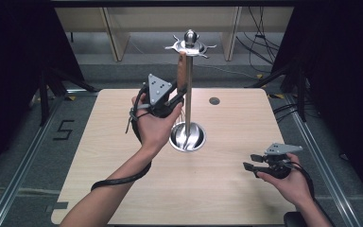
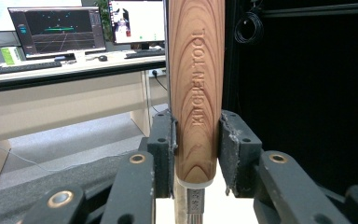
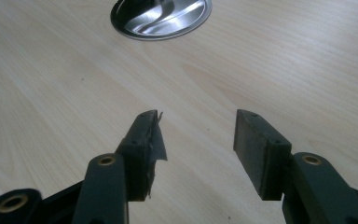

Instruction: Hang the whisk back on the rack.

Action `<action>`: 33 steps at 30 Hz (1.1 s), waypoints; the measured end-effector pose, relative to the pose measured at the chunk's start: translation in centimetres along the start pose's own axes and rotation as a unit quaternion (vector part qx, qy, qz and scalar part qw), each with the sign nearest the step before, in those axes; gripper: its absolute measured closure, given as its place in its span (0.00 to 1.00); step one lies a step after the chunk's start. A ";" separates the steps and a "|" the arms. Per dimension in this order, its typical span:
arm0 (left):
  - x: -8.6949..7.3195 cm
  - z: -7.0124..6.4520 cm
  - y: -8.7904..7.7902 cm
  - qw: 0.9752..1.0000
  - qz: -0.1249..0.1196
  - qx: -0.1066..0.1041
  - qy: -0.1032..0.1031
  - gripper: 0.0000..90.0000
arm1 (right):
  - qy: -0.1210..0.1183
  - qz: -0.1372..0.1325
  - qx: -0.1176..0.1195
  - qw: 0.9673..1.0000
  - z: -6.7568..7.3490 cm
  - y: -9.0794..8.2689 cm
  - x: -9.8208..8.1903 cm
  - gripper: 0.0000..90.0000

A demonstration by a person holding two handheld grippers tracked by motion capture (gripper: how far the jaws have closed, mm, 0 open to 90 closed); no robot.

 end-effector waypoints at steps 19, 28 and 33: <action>0.0 -0.1 0.7 1.000 0.014 -0.010 -0.002 0.74 | -0.002 0.007 0.003 1.000 0.0 0.0 0.0 0.56; -0.1 -0.1 0.9 1.000 0.017 -0.016 -0.001 0.72 | -0.002 0.006 0.003 1.000 0.0 0.0 0.0 0.56; 0.0 -0.2 0.8 1.000 0.020 -0.022 -0.003 0.71 | 0.003 0.006 0.008 1.000 0.0 0.1 0.0 0.56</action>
Point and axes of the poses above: each handheld gripper's, and its own axes: y roughly forward along the jaws, x roughly out of its top, z roughly to its left, the point moved 2 cm from there along y, roughly forward along the jaws, and after that the axes turned 12 degrees about -y, right-handed, at the moved point
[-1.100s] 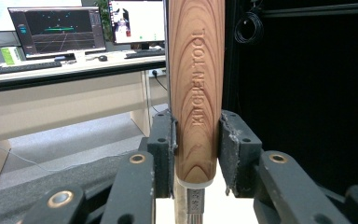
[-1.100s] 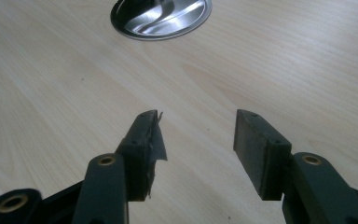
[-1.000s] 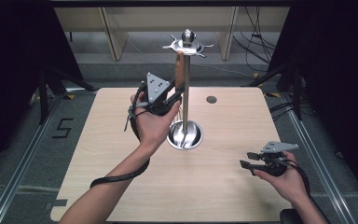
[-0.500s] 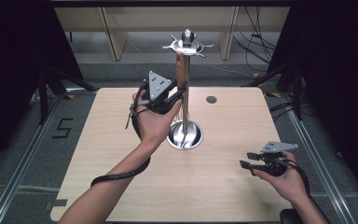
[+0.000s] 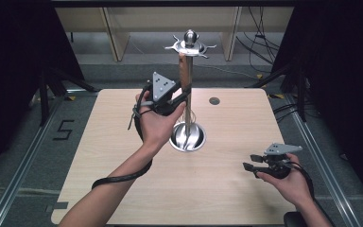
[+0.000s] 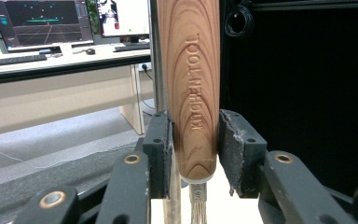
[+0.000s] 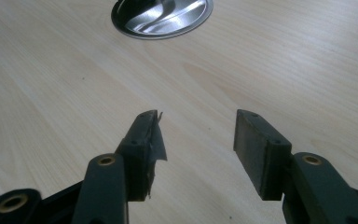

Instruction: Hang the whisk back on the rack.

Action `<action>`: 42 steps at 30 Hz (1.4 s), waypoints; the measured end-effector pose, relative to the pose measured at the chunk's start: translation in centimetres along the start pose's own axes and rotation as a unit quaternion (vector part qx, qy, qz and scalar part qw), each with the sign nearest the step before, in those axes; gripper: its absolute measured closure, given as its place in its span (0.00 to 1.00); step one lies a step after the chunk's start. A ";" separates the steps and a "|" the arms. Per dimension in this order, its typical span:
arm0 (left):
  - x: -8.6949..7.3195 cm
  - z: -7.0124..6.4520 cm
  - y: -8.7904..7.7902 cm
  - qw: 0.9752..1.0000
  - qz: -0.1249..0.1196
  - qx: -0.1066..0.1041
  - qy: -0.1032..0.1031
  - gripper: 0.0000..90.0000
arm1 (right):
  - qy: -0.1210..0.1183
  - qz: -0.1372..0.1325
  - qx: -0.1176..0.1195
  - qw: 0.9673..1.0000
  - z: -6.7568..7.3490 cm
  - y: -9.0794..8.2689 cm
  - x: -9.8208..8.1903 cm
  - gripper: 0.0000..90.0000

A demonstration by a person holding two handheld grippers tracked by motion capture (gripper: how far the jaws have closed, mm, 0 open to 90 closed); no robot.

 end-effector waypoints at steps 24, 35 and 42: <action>0.0 1.6 -2.9 0.999 0.013 -0.032 -0.027 0.57 | 0.002 -0.004 -0.010 1.000 0.0 -0.1 0.0 0.56; -0.5 3.1 -5.5 0.999 0.024 -0.042 -0.026 0.52 | -0.001 -0.006 -0.010 1.000 0.0 -0.1 0.0 0.56; -1.0 4.0 -6.7 0.998 0.030 -0.046 -0.028 0.51 | 0.014 -0.002 -0.006 1.000 0.2 -0.1 0.0 0.56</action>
Point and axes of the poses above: each handheld gripper's, and its own axes: y roughly forward along the jaws, x roughly out of its top, z roughly to its left, the point moved 2 cm from there along y, roughly forward along the jaws, and after that the axes turned 12 degrees about -y, right-handed, at the moved point
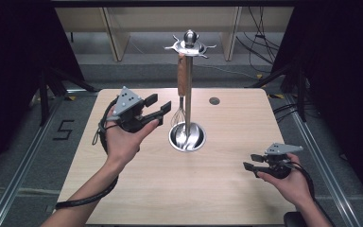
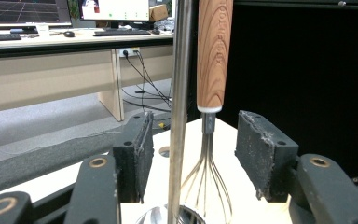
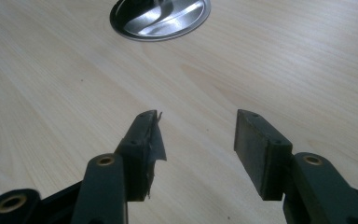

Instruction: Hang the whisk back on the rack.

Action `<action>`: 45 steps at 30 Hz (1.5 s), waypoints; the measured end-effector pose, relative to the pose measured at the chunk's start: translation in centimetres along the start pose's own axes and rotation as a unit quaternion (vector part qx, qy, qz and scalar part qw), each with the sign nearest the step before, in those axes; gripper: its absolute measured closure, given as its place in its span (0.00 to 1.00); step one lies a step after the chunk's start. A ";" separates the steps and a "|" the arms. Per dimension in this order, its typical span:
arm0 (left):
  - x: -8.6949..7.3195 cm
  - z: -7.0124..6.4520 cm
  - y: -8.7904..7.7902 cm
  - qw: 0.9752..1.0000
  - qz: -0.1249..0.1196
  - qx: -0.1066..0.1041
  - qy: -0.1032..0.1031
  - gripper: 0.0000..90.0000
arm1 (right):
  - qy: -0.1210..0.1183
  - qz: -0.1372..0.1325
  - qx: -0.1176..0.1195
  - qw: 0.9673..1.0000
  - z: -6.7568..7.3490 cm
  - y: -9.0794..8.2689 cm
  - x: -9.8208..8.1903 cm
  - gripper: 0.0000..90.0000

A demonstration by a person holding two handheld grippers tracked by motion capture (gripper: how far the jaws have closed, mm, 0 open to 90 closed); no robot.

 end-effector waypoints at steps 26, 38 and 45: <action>-3.4 4.4 -4.1 0.999 0.021 0.040 -0.003 0.50 | 0.000 0.000 0.000 1.000 0.0 0.0 0.0 0.56; -8.5 8.7 -6.1 0.995 0.057 0.078 -0.018 0.50 | -0.004 0.005 0.002 1.000 0.0 0.0 0.0 0.56; -11.2 10.9 -7.3 0.991 0.078 0.105 -0.028 0.49 | -0.016 0.002 -0.006 1.000 -0.2 0.1 0.0 0.56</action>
Point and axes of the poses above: each handheld gripper's, and its own axes: y roughly forward along the jaws, x roughly out of its top, z roughly to its left, the point moved 2 cm from there along y, roughly forward along the jaws, and after that the axes turned 12 degrees about -y, right-handed, at the moved point
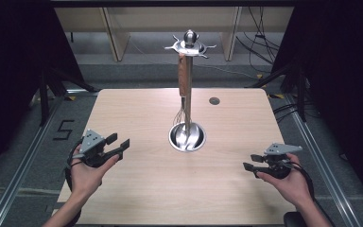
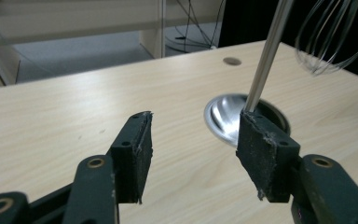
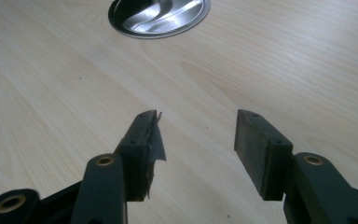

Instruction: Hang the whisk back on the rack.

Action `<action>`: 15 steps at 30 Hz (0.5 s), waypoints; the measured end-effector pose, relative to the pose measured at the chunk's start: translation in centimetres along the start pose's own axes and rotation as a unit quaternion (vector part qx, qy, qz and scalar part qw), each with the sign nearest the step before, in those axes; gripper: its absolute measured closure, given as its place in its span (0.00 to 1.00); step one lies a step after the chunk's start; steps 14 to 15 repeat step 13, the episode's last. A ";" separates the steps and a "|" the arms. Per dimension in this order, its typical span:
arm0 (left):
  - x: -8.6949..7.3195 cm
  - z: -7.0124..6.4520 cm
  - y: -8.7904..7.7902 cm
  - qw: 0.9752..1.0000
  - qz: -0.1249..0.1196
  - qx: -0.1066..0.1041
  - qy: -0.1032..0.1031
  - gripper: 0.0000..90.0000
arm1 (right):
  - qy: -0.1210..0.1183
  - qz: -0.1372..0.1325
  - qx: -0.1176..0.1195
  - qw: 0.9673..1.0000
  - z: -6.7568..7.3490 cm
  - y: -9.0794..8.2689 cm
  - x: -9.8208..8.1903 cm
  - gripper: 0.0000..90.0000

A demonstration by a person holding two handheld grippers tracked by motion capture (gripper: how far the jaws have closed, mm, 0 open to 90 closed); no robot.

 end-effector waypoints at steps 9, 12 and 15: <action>-3.3 1.9 0.1 0.998 0.039 0.004 -0.040 0.49 | 0.013 0.004 0.006 1.000 0.2 0.0 0.0 0.55; -3.2 2.0 0.2 0.998 0.040 0.001 -0.052 0.48 | 0.017 0.007 0.009 1.000 0.2 -0.1 0.0 0.55; -3.1 2.0 0.3 0.998 0.037 -0.001 -0.051 0.48 | 0.016 0.007 0.008 1.000 0.1 -0.1 0.0 0.54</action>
Point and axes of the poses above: each handheld gripper's, and its own axes: y roughly forward along the jaws, x roughly out of its top, z roughly to its left, the point moved 2 cm from there along y, roughly forward along the jaws, and after that the axes turned 12 degrees about -y, right-handed, at the moved point
